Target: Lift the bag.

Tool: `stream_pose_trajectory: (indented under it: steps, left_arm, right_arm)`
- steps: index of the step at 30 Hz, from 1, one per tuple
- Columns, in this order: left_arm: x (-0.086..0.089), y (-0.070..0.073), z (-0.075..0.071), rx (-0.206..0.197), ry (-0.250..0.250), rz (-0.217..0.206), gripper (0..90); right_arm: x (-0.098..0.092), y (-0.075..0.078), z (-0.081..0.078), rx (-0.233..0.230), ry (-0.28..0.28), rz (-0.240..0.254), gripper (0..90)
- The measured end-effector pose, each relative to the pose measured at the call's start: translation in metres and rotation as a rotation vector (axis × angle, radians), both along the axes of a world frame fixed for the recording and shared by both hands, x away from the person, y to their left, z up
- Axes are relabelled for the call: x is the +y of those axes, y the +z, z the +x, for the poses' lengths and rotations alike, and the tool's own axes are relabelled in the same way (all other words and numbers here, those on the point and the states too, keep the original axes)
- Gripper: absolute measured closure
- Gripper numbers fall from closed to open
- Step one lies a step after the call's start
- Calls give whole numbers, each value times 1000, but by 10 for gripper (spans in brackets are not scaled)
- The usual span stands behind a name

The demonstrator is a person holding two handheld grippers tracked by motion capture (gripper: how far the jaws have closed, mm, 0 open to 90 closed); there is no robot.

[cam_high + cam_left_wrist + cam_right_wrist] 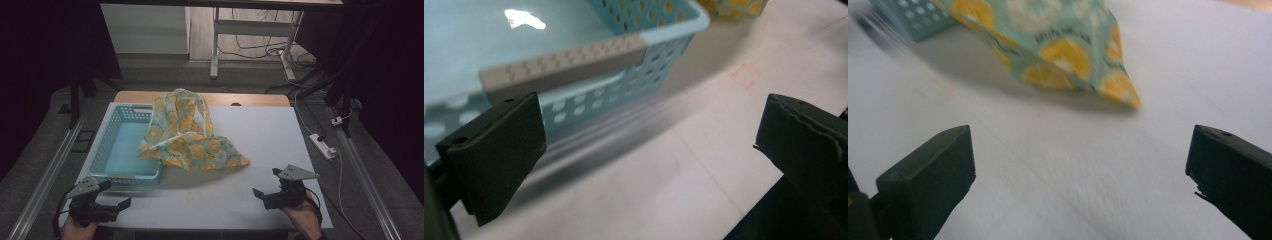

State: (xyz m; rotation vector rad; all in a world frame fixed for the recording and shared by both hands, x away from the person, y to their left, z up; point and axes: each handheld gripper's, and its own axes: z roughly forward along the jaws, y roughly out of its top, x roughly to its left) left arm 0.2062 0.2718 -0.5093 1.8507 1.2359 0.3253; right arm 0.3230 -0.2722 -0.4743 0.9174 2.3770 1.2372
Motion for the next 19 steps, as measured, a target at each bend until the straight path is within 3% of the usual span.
stream_pose_trajectory:
  steps: [4,12,19]
  left_arm:
    - [2,-8,-2,34,3,20,0]
    - [0,-9,-4,55,5,53,0]
    - [0,-10,-1,80,-6,55,0]
  right_arm:
    - [-15,-11,-8,26,-43,-8,0]
    - [-35,-28,-22,104,-92,-40,0]
    - [-37,-28,-23,110,-107,-43,0]
